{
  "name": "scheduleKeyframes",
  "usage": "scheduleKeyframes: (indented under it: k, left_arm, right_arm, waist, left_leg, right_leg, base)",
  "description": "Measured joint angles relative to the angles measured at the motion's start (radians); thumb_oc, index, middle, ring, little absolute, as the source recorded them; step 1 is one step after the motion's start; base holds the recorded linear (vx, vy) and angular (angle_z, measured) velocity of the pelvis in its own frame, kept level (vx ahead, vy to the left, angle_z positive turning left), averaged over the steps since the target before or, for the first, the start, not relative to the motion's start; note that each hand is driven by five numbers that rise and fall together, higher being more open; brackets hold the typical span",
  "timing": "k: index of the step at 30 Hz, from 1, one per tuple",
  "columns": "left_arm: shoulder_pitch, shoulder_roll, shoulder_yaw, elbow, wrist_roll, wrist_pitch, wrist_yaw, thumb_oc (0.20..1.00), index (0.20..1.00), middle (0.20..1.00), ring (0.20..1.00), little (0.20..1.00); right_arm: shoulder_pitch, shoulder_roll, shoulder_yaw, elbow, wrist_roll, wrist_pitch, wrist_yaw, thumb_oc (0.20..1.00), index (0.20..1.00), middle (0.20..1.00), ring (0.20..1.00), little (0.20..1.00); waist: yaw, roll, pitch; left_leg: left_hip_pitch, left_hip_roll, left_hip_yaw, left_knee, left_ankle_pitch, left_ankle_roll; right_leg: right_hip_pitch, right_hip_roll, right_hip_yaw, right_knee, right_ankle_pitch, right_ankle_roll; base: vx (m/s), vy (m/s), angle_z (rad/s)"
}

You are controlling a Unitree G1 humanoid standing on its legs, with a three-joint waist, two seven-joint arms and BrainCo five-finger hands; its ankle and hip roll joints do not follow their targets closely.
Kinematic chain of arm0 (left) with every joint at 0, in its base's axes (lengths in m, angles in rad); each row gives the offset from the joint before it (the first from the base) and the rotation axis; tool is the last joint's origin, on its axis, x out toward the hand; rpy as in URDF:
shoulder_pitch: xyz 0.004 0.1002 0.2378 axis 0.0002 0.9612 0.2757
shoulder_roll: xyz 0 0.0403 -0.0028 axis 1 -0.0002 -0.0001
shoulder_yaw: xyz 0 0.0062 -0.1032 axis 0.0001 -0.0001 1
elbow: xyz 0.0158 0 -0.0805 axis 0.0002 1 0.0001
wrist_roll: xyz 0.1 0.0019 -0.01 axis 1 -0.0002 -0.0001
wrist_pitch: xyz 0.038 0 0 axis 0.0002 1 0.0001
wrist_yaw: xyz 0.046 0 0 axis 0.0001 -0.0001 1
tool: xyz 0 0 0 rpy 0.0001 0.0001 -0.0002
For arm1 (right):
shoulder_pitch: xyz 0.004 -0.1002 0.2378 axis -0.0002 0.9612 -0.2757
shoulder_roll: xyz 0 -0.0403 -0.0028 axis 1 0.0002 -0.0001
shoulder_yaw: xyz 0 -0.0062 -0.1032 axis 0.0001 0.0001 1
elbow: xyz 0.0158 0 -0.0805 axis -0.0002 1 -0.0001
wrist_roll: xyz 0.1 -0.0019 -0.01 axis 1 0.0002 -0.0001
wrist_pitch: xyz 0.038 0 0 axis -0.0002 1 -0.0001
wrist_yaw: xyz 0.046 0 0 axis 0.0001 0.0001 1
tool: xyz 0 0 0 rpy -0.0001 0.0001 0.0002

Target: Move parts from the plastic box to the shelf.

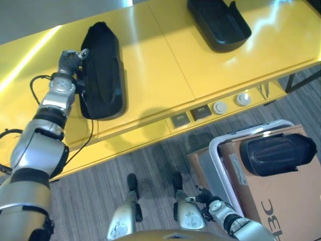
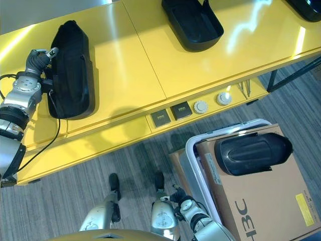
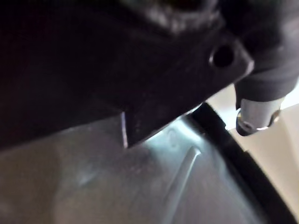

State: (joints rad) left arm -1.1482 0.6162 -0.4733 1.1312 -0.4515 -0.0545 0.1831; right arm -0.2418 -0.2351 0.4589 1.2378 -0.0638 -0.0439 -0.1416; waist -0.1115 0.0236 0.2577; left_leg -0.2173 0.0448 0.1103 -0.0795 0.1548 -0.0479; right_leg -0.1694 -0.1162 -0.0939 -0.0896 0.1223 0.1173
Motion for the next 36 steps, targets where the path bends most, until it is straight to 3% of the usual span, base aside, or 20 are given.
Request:
scheduleKeyframes:
  k: [9,13,17,19,22,24,27,28,33,36]
  left_arm:
    - [0.001,-0.072,0.043,0.046,0.002,0.015,0.044,1.0,1.0,1.0,1.0,1.0]
    - [0.055,-0.097,0.09,-0.018,-0.028,0.014,0.079,1.0,1.0,1.0,1.0,1.0]
    - [0.244,-0.126,0.169,-0.333,-0.074,-0.014,0.144,1.0,1.0,1.0,1.0,1.0]
    - [0.506,-0.16,0.211,-0.684,-0.084,-0.066,0.161,1.0,1.0,1.0,1.0,1.0]
    - [0.662,-0.206,0.22,-0.773,-0.095,-0.075,0.165,1.0,1.0,1.0,1.0,1.0]
    - [0.937,-0.26,0.318,-1.014,-0.073,-0.073,0.16,1.0,1.0,1.0,1.0,1.0]
    - [1.117,-0.277,0.323,-1.183,-0.004,-0.075,0.128,0.307,0.307,0.307,0.307,0.307]
    - [1.131,-0.276,0.324,-1.189,0.01,-0.076,0.11,0.2,0.2,0.2,0.2,0.2]
    - [1.255,-0.272,0.343,-1.289,0.044,-0.09,0.028,0.2,0.2,0.2,0.2,0.2]
    - [1.298,-0.214,0.316,-1.319,0.048,-0.096,-0.022,0.2,0.2,0.2,0.2,0.2]
  right_arm:
    - [-0.016,0.018,0.001,0.01,0.0,0.005,0.0,1.0,1.0,1.0,1.0,1.0]
    - [-0.022,0.036,-0.001,0.035,0.0,0.006,-0.001,1.0,1.0,1.0,1.0,1.0]
    - [0.008,0.036,-0.017,0.029,-0.001,0.01,-0.001,1.0,1.0,1.0,1.0,1.0]
    - [0.039,0.031,-0.04,0.017,-0.004,0.022,-0.001,1.0,1.0,1.0,1.0,1.0]
    - [0.068,0.019,-0.052,0.014,-0.023,0.03,-0.001,1.0,1.0,1.0,1.0,1.0]
    - [0.095,0.014,-0.091,-0.027,-0.024,0.026,-0.001,1.0,1.0,1.0,1.0,1.0]
    - [0.133,0.01,-0.12,-0.043,-0.024,0.02,-0.003,1.0,1.0,1.0,1.0,1.0]
    - [0.149,0.009,-0.125,-0.034,-0.024,0.021,-0.003,1.0,1.0,1.0,1.0,1.0]
    - [0.172,0.012,-0.13,-0.021,-0.025,0.004,-0.012,1.0,1.0,1.0,1.0,1.0]
    - [0.179,0.015,-0.13,-0.003,-0.025,0.0,-0.012,1.0,1.0,1.0,1.0,1.0]
  waist:
    - [-0.001,-0.007,-0.006]
    - [0.002,-0.013,-0.047]
    - [0.009,-0.011,-0.089]
    - [0.034,-0.007,-0.105]
    - [0.072,0.011,-0.124]
    - [0.091,0.024,-0.144]
    - [0.107,0.021,-0.161]
    - [0.122,0.021,-0.162]
    - [0.146,-0.001,-0.182]
    - [0.149,-0.013,-0.189]
  left_leg:
    - [0.056,0.002,-0.002,0.0,-0.004,0.001]
    - [0.087,0.006,-0.003,0.0,-0.013,-0.001]
    - [0.107,0.005,-0.023,0.0,-0.015,-0.001]
    - [0.134,0.005,-0.034,-0.001,-0.017,-0.002]
    - [0.14,0.005,-0.059,-0.002,-0.027,-0.005]
    - [0.151,0.004,-0.071,-0.006,-0.028,-0.005]
    - [0.153,0.004,-0.08,-0.006,-0.028,-0.005]
    - [0.154,0.004,-0.083,-0.006,-0.028,-0.006]
    - [0.15,0.004,-0.085,-0.006,-0.028,-0.006]
    - [0.147,0.004,-0.085,-0.006,-0.028,-0.006]
  right_leg:
    - [0.059,-0.002,-0.002,0.004,-0.003,-0.002]
    - [0.09,-0.001,-0.006,-0.001,-0.011,-0.006]
    - [0.121,-0.001,-0.03,0.0,-0.019,-0.008]
    - [0.156,-0.001,-0.041,-0.001,-0.031,-0.009]
    - [0.177,0.0,-0.064,-0.001,-0.044,-0.01]
    - [0.194,0.0,-0.078,-0.001,-0.052,-0.017]
    - [0.197,0.001,-0.081,-0.001,-0.061,-0.012]
    - [0.2,0.002,-0.083,-0.001,-0.064,-0.011]
    - [0.199,0.002,-0.083,-0.001,-0.063,-0.011]
    - [0.199,0.002,-0.083,-0.001,-0.063,-0.011]
  base:
    - [0.01,-0.007,0.0]
    - [0.01,-0.011,0.0]
    - [0.0,-0.026,0.14]
    - [-0.01,-0.02,0.19]
    - [-0.02,-0.024,0.26]
    - [-0.04,-0.037,0.19]
    - [-0.01,-0.011,0.12]
    - [-0.01,-0.021,0.06]
    - [-0.01,-0.008,0.01]
    - [0.0,0.0,0.0]
